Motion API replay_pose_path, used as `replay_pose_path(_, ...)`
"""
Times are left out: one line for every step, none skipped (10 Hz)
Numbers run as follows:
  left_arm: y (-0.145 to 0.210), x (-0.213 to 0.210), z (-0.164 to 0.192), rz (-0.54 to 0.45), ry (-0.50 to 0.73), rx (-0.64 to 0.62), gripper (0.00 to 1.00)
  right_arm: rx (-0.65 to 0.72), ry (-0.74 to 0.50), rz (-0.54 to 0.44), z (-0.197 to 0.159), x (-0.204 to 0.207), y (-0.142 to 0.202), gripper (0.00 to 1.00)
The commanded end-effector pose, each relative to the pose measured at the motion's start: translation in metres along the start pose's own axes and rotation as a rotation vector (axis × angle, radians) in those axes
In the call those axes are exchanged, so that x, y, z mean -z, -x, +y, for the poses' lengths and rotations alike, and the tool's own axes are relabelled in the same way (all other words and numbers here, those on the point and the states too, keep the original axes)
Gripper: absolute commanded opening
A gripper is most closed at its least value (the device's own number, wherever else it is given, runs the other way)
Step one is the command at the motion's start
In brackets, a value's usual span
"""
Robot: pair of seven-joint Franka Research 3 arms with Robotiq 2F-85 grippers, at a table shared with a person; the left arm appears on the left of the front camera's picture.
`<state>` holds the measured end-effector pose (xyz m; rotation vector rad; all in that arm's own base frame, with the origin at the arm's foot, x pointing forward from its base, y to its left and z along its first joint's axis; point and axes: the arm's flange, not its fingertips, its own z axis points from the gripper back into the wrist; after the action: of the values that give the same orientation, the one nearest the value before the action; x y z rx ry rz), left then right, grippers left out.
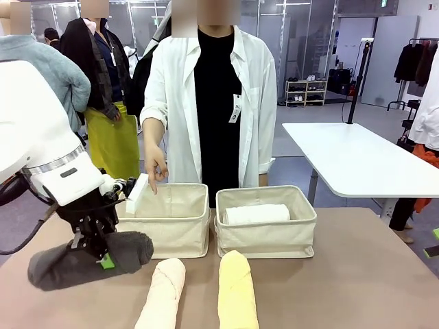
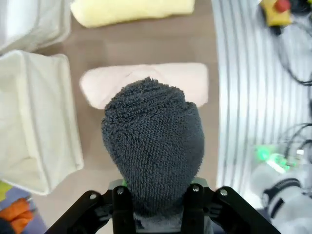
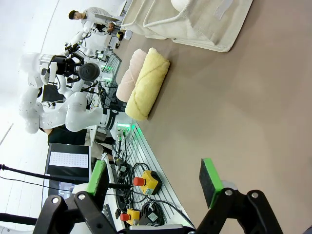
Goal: Divide the towels into two baskets.
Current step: Pick up one hotel-folded towel from the bottom of the table and place it in the Fabric basket indicated by the person.
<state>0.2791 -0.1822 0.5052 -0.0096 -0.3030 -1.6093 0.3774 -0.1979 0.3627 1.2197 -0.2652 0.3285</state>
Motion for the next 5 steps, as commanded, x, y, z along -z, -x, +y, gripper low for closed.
replay_pose_path(-0.020,-0.005,0.041,0.038,-0.115,0.076,0.40,-0.004,0.012,-0.005,0.004,0.003,0.002,0.94)
replay_pose_path(-0.029,-0.010,0.067,0.048,-0.108,0.086,0.40,-0.004,0.012,-0.005,0.004,0.003,0.002,0.94)
replay_pose_path(-0.040,-0.009,0.097,0.122,-0.112,0.101,0.40,-0.004,0.012,-0.005,0.004,0.003,0.002,0.94)
replay_pose_path(-0.044,-0.003,0.131,0.121,-0.103,0.111,0.40,-0.004,0.012,-0.005,0.004,0.003,0.002,0.94)
replay_pose_path(-0.047,0.005,0.163,0.141,-0.103,0.134,0.40,-0.004,0.012,-0.005,0.004,0.003,0.002,0.94)
